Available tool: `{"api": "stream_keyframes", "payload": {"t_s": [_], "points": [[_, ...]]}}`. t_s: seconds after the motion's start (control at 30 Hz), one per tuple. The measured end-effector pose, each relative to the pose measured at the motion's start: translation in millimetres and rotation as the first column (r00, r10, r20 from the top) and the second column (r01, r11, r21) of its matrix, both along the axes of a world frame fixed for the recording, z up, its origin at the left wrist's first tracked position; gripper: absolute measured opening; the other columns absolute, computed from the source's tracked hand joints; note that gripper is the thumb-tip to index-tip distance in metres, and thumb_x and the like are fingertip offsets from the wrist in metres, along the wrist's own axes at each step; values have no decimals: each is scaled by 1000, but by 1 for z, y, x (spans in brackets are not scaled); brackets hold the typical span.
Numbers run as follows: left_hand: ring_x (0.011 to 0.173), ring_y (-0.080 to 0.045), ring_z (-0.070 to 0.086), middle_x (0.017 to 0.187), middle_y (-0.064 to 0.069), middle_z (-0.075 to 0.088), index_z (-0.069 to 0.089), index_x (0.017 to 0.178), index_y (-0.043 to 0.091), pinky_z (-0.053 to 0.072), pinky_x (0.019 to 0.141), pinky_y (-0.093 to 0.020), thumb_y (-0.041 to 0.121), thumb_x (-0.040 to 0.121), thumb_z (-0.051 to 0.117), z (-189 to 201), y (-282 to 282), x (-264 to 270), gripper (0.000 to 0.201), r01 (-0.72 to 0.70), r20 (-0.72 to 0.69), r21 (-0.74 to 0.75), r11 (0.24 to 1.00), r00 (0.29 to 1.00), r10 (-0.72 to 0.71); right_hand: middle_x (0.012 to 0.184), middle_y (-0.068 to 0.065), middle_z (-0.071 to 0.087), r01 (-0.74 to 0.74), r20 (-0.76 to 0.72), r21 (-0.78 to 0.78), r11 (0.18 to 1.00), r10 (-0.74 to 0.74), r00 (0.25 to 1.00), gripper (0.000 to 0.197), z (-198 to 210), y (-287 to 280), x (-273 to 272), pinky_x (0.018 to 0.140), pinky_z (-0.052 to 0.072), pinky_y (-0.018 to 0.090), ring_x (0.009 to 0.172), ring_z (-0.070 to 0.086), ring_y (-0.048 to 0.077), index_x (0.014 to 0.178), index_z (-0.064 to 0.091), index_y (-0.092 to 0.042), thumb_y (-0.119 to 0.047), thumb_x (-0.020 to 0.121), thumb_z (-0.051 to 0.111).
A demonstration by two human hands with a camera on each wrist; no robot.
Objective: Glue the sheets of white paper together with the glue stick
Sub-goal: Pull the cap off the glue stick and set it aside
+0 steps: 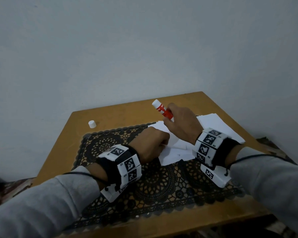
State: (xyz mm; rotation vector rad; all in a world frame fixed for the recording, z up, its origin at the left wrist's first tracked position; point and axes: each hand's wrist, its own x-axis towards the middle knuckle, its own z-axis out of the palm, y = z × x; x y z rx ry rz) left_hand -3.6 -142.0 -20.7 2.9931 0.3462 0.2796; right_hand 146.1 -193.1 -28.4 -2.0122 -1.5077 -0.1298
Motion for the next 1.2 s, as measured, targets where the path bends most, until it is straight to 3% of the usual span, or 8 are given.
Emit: {"api": "stream_keyframes", "payload": {"t_s": [0.3, 0.4, 0.53, 0.6, 0.73, 0.83, 0.93, 1.2], "points": [[90, -14, 58, 94, 5, 65, 59, 79, 21, 48, 80, -31, 4, 81, 64, 35, 30, -68, 17, 87, -7, -87, 992, 996, -88, 92, 5, 65, -7, -37, -5, 1000, 7, 999, 23, -1, 0, 3, 69, 53, 39, 73, 60, 22, 105, 51, -14, -30, 92, 60], [98, -10, 57, 102, 9, 63, 58, 77, 29, 44, 87, -23, 5, 82, 60, 39, 40, -109, 24, 103, -126, -159, 982, 984, -123, 87, 3, 63, -82, -35, -33, 996, 81, 996, 23, -4, 2, 3, 66, 52, 39, 70, 58, 20, 102, 52, -15, -33, 92, 61], [122, -7, 49, 126, 7, 59, 61, 79, 18, 29, 102, -7, -10, 70, 53, 24, 44, -143, 30, 30, -459, -120, 992, 885, -83, 86, 1, 61, -159, -4, -76, 984, 159, 987, 26, -3, 1, -1, 64, 47, 33, 69, 55, 18, 105, 54, -13, -35, 93, 60], [128, -6, 43, 135, 7, 53, 60, 82, 16, 19, 96, 4, -10, 69, 52, 18, 44, -151, 30, 18, -492, -87, 996, 868, -58, 87, 2, 62, -172, 33, -103, 980, 176, 984, 27, -2, 0, -3, 62, 44, 31, 69, 55, 18, 107, 54, -13, -35, 93, 59], [136, -16, 31, 146, 2, 39, 54, 120, 23, 29, 112, -34, 4, 76, 55, 22, 30, -160, 48, 98, -523, 29, 995, 850, -68, 88, 0, 63, -217, 30, -133, 967, 223, 974, 34, 1, -4, -12, 57, 40, 28, 64, 56, 18, 118, 53, -14, -34, 92, 61], [146, -19, 2, 159, -2, 7, 24, 148, 27, 11, 120, -35, 23, 88, 52, 15, 7, -170, 66, 125, -616, 158, 980, 788, -2, 80, -6, 61, -336, -12, -122, 934, 337, 942, 27, 14, -7, -37, 52, 36, 24, 60, 56, 10, 115, 56, -18, -31, 92, 62], [147, -25, -8, 160, -8, -7, -2, 152, 24, 7, 120, -43, 35, 92, 38, 0, -14, -177, 72, 129, -622, 74, 989, 781, -55, 80, -9, 63, -482, -80, -126, 867, 476, 876, 14, 30, -1, -77, 53, 36, 15, 64, 53, 2, 101, 64, -18, -28, 90, 64], [144, -31, -18, 157, -14, -19, -13, 151, 17, -2, 120, -42, 41, 97, 36, -10, -25, -179, 77, 44, -665, 16, 999, 747, -22, 78, -5, 57, -543, -109, -348, 764, 542, 833, 16, 20, 34, -154, 57, 35, 25, 70, 50, 9, 87, 61, -14, -29, 88, 60]]}}
